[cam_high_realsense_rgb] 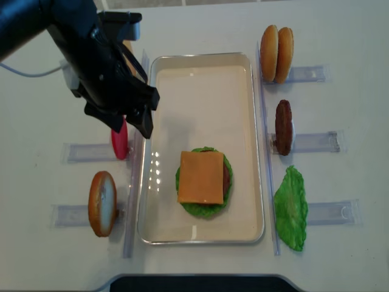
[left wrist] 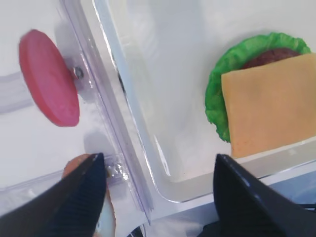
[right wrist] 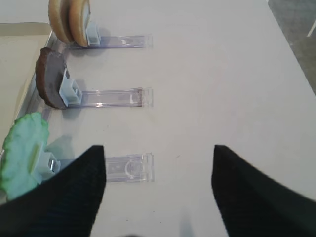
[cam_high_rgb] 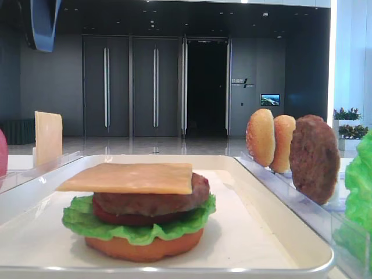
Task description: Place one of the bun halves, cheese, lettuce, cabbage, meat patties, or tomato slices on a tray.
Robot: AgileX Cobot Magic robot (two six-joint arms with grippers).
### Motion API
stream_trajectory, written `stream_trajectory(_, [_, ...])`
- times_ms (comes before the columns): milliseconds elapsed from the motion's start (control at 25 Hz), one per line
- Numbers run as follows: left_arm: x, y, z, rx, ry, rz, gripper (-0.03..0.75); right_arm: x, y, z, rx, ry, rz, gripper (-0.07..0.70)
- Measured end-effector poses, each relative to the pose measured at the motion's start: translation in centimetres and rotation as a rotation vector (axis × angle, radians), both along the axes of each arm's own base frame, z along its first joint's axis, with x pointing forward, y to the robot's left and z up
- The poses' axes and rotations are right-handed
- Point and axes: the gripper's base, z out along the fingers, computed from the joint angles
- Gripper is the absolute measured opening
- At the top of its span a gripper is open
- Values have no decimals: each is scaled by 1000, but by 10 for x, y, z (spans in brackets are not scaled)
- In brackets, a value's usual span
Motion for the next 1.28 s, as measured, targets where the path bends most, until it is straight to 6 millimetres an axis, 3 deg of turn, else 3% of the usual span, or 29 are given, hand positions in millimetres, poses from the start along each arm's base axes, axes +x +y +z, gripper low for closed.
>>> stream_trajectory(400, [8,4,13,10,-55,18,517,0,0,0,0,0,0,470])
stream_trajectory(760, [32,63,17,50,-82,137,517,0,0,0,0,0,0,470])
stream_trajectory(1280, [42,141,17,83,-83,307,517,0,0,0,0,0,0,470])
